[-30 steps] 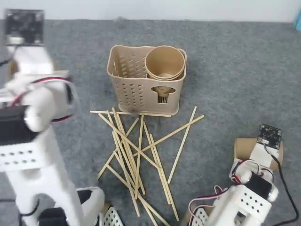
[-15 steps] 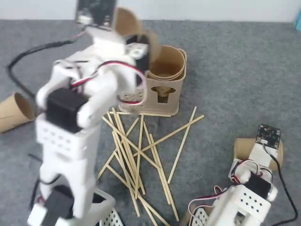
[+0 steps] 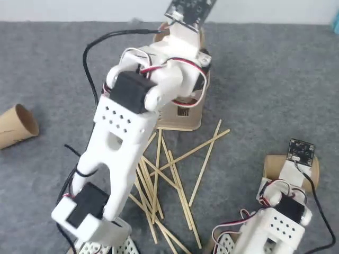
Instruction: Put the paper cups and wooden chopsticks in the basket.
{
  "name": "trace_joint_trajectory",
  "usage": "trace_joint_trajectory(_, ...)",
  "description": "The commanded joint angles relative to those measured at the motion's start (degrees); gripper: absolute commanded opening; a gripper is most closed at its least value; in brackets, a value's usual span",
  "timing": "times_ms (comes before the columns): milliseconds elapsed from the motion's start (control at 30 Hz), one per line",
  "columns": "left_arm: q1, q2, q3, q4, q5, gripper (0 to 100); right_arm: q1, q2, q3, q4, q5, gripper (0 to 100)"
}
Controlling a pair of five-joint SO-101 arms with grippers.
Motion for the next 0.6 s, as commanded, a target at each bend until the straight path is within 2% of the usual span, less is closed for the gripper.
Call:
trace_joint_trajectory(0,-0.7,-0.26,-1.8,-1.49,-0.97,1,-0.66,-0.66,-0.44,-1.36,-0.35,0.8)
trace_joint_trajectory(233,-0.7,0.35,-1.36,2.29,-1.41,1,-0.92,-0.66,-0.44,-1.36,-0.35,0.8)
trace_joint_trajectory(400,-0.79,0.09,-0.31,6.68,-8.7,1,-0.92,-0.66,-0.44,-1.36,-0.35,0.8)
trace_joint_trajectory(567,-0.7,0.26,-0.31,7.38,-9.49,1,-0.92,-0.66,-0.44,-1.45,-0.35,0.8)
